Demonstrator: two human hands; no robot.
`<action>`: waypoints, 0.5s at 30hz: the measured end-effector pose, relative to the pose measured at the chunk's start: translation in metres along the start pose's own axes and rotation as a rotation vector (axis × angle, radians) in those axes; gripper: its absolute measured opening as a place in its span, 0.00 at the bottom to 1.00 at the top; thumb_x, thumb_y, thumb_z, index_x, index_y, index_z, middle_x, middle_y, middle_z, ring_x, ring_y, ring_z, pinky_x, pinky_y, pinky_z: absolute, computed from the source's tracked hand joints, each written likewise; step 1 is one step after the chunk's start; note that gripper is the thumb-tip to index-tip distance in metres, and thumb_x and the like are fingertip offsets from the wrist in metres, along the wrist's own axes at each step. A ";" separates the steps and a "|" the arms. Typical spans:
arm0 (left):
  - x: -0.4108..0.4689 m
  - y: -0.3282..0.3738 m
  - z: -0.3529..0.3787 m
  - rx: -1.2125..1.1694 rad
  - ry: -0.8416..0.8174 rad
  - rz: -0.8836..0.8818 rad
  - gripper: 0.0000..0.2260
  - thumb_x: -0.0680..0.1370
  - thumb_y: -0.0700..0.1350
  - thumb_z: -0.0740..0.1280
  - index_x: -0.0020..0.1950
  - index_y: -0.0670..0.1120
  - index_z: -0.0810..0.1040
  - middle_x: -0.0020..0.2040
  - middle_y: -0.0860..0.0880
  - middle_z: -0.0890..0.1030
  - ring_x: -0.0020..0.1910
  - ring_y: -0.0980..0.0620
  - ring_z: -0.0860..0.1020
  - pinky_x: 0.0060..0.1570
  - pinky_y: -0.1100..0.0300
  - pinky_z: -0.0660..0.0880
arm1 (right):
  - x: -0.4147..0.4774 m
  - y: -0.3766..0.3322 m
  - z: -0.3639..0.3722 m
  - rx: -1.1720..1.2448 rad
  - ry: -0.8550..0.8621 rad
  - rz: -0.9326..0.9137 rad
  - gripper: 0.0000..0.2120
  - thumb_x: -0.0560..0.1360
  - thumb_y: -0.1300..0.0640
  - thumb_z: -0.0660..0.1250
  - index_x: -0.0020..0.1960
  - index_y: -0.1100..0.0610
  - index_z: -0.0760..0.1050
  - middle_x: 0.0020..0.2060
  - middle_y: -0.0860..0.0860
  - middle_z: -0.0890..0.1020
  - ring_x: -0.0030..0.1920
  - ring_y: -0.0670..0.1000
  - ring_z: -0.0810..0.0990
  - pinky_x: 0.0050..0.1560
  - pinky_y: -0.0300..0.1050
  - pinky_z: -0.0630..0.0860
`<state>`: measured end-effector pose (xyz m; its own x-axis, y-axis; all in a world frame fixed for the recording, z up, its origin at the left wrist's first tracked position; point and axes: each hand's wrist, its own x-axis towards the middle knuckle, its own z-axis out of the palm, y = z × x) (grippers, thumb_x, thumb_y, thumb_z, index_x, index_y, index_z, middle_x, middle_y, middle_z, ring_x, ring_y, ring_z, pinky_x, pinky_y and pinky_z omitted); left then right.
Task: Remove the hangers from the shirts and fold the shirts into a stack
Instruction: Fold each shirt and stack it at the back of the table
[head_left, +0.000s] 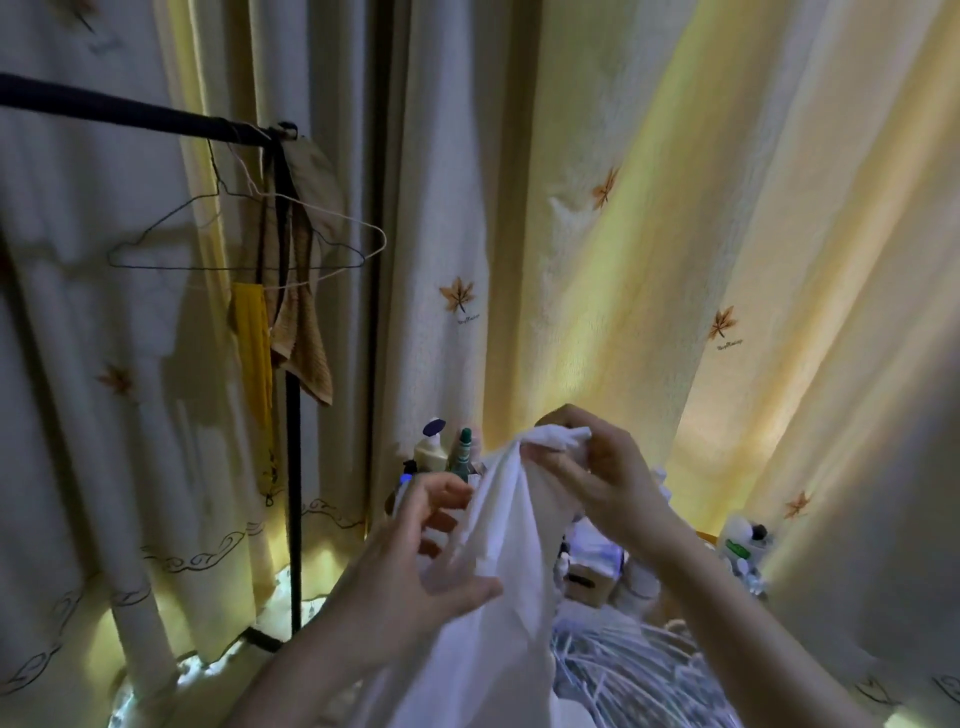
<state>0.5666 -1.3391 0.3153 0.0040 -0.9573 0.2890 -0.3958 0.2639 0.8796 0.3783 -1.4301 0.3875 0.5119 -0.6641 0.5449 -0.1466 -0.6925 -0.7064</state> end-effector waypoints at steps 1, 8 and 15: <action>-0.002 0.000 0.000 0.071 0.020 0.022 0.36 0.59 0.66 0.74 0.62 0.69 0.60 0.57 0.69 0.72 0.53 0.68 0.74 0.52 0.65 0.74 | 0.010 -0.008 -0.008 -0.007 0.005 -0.025 0.05 0.72 0.44 0.67 0.43 0.45 0.78 0.39 0.44 0.81 0.39 0.41 0.79 0.39 0.33 0.72; 0.004 0.004 0.009 -0.049 0.376 0.396 0.20 0.67 0.53 0.70 0.57 0.65 0.72 0.62 0.61 0.74 0.48 0.57 0.80 0.44 0.66 0.78 | 0.043 -0.049 -0.034 -0.172 0.009 -0.152 0.05 0.71 0.47 0.70 0.42 0.48 0.78 0.37 0.47 0.82 0.38 0.46 0.80 0.37 0.41 0.76; 0.016 -0.004 0.013 0.050 0.070 0.018 0.06 0.66 0.64 0.72 0.38 0.75 0.77 0.44 0.68 0.81 0.44 0.74 0.76 0.44 0.78 0.70 | 0.055 -0.075 -0.052 -0.240 0.088 -0.199 0.11 0.66 0.43 0.69 0.41 0.50 0.80 0.38 0.44 0.82 0.38 0.41 0.79 0.37 0.28 0.71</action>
<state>0.5560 -1.3566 0.3116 0.0593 -0.9414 0.3321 -0.4422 0.2735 0.8542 0.3736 -1.4297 0.4940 0.4770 -0.5232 0.7062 -0.2514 -0.8512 -0.4607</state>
